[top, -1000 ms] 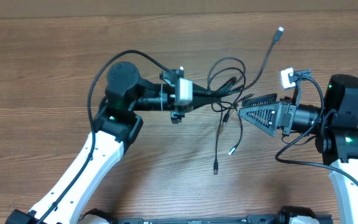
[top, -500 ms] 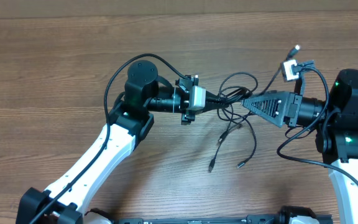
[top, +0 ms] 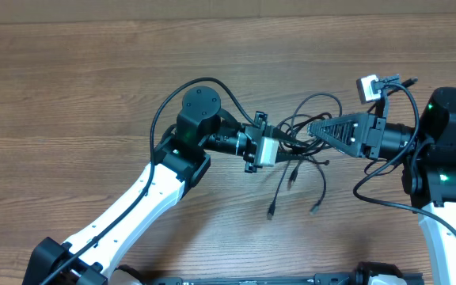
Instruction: Untangle cables
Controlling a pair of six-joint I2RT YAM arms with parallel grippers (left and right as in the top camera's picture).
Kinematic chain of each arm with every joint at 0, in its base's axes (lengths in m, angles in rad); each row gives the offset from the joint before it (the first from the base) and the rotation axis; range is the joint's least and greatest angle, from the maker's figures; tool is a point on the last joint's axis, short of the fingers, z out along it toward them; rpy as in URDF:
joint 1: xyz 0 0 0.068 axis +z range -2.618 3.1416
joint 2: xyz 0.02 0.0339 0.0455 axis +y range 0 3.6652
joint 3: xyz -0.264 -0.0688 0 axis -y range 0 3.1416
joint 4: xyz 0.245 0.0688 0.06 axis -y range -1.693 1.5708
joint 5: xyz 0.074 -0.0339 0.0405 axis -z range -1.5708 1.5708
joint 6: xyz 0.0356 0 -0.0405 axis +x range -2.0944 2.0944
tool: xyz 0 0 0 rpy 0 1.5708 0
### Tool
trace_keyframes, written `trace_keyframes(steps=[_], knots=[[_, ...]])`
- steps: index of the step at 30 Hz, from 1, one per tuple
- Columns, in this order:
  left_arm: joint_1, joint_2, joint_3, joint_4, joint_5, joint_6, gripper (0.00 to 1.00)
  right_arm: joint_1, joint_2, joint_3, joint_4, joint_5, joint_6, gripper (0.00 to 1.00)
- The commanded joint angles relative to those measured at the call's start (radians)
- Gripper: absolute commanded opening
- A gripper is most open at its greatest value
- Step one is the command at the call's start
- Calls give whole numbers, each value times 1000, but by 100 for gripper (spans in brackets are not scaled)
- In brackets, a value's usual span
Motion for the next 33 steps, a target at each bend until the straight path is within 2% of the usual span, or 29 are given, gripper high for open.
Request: trace_keyframes(steps=[1,4,7,10,14,17,22,23,28,30,33], knots=[[-2,-5,15,11,25,50,23,3,-1,11,6,-2,5,43],[-2,-5,15,14,7,50,23,3,-1,11,6,-2,5,20],[-2,-5,15,10,-24,49,18,3,-1,11,6,-2,5,6],[-2,-5,15,11,-44,49,17,3,-1,11,6,-2,5,4],[1,-5,15,11,-64,43,20,3,-1,11,6,-1,4,4],[19,-6,15,11,-64,-1,22,3,-1,11,23,6,4,4],[95,-7,15,13,-64,-231,20,3,-1,11,120,6,4,4],[115,-8,15,17,-64,-303,26,3,-1,11,140,6,3,4],[206,-8,15,64,-62,-652,35,3,-1,11,254,5,-5,4],[226,-8,15,87,-60,-756,38,3,-1,11,303,-2,-5,4],[226,-8,15,108,-48,-860,49,3,-1,11,370,-19,-11,4]])
